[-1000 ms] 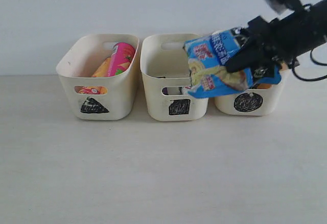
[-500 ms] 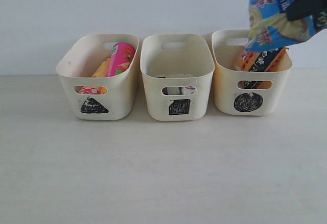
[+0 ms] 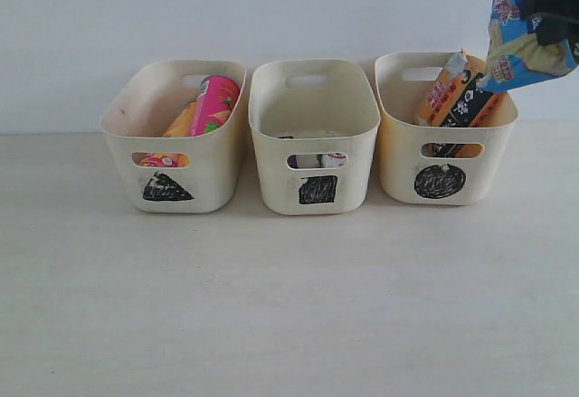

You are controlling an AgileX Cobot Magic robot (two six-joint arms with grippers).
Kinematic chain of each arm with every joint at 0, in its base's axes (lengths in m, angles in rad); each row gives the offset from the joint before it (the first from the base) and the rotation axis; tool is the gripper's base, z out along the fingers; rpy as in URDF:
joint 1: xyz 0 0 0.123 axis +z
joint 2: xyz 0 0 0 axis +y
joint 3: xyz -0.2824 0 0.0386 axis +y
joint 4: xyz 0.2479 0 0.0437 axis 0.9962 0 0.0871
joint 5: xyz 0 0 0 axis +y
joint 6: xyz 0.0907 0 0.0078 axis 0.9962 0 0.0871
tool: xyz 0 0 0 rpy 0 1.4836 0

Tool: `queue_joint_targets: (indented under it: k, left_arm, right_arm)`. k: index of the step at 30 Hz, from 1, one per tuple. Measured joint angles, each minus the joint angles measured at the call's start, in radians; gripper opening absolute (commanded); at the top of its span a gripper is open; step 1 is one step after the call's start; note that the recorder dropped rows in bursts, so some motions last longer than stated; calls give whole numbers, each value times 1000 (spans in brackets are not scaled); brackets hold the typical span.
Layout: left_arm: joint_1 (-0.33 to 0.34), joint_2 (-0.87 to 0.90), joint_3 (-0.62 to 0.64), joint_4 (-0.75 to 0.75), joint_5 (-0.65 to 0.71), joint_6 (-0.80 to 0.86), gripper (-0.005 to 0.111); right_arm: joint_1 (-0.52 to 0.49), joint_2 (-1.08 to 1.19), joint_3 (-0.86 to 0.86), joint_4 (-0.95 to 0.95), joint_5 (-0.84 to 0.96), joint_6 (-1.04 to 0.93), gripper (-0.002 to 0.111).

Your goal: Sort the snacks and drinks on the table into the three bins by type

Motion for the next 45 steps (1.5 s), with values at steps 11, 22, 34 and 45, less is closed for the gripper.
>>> queue_joint_targets:
  k: [11, 22, 34, 45]
  left_arm:
    - [0, 0, 0, 0, 0, 0, 4]
    - [0, 0, 0, 0, 0, 0, 4]
    - [0, 0, 0, 0, 0, 0, 4]
    - [0, 0, 0, 0, 0, 0, 4]
  right_arm:
    - [37, 403, -364, -4, -25, 3, 3]
    - [68, 604, -426, 0, -88, 3, 60]
    - [70, 543, -431, 0, -90, 19, 57]
    - [68, 267, -434, 0, -40, 24, 0]
